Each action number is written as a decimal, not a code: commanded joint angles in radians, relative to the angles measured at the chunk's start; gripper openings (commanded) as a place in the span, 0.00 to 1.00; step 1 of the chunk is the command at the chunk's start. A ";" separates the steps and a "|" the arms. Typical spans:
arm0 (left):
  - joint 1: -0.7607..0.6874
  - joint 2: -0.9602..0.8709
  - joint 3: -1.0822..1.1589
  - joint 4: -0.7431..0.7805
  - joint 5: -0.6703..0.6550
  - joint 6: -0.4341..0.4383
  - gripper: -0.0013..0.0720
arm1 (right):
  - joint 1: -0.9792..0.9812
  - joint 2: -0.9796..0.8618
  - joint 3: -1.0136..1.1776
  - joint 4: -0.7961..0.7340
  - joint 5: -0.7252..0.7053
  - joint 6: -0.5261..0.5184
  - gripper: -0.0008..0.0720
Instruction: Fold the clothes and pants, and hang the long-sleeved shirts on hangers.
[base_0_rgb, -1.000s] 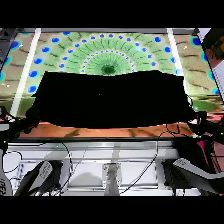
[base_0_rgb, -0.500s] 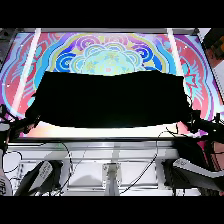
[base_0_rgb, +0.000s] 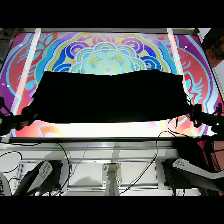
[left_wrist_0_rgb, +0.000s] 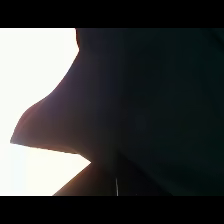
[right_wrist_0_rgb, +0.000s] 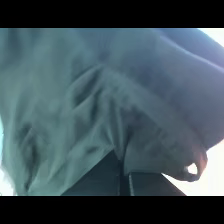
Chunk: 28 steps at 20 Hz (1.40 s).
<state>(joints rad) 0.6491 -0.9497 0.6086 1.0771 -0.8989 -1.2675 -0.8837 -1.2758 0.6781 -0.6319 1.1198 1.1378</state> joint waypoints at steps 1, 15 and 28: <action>0.001 0.028 0.136 0.068 -0.221 -0.023 0.02 | 0.003 0.125 0.037 -0.001 0.290 -0.010 0.03; -0.238 -0.606 0.813 0.058 -0.209 -0.140 0.02 | 0.307 -0.052 0.473 -0.035 -0.187 0.403 0.03; -0.305 -0.890 1.001 -0.532 0.400 -0.182 0.58 | 0.549 -0.478 0.822 0.028 -0.635 0.810 0.49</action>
<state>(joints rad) 0.3744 -1.8091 1.6012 0.7719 -0.7834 -1.4475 -0.3828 -1.6852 1.4273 -0.6376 0.6319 1.8595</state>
